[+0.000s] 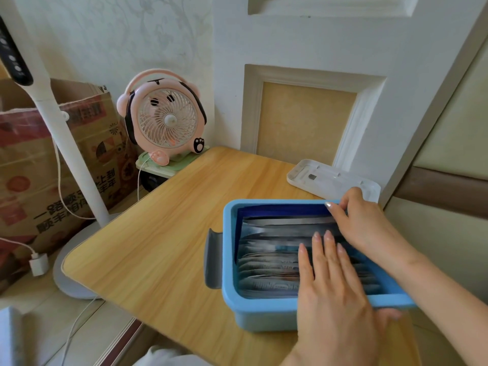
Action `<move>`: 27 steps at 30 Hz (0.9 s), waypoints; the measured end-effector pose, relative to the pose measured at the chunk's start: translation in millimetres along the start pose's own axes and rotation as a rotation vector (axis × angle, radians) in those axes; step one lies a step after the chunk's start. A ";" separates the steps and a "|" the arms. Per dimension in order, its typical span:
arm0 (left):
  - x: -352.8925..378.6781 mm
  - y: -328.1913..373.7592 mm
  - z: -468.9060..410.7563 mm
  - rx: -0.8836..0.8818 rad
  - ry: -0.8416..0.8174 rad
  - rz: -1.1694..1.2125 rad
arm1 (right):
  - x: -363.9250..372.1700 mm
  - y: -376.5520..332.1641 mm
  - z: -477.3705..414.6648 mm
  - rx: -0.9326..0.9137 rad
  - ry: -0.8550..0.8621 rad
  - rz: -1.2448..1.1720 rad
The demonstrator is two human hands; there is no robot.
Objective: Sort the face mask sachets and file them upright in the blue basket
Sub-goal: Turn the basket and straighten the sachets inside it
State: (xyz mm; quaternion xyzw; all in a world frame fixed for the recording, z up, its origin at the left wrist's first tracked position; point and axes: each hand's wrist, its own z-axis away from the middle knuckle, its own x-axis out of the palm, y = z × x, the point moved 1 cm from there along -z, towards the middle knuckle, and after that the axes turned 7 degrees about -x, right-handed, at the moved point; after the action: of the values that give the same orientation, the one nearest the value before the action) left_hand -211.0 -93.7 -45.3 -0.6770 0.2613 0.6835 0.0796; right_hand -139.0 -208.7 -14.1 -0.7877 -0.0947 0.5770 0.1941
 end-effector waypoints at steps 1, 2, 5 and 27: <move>2.2 0.7 -0.9 0.030 -0.041 -0.105 | -0.4 0.3 0.2 -0.015 0.042 0.002; 4.8 0.8 -3.7 0.047 0.014 -0.149 | -0.8 0.6 0.6 -0.031 0.074 0.003; 2.8 0.3 2.9 0.001 -0.079 -0.068 | -2.6 -1.9 3.3 -0.072 0.080 0.074; 14.8 -14.2 20.5 0.259 0.725 0.096 | -21.7 11.0 46.6 -0.560 0.338 -0.261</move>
State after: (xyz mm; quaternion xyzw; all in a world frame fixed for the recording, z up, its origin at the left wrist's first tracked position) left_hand -223.6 -75.7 -64.2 -0.8460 0.3880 0.3640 0.0351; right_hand -190.7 -217.6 -11.8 -0.8759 -0.3158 0.3606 0.0557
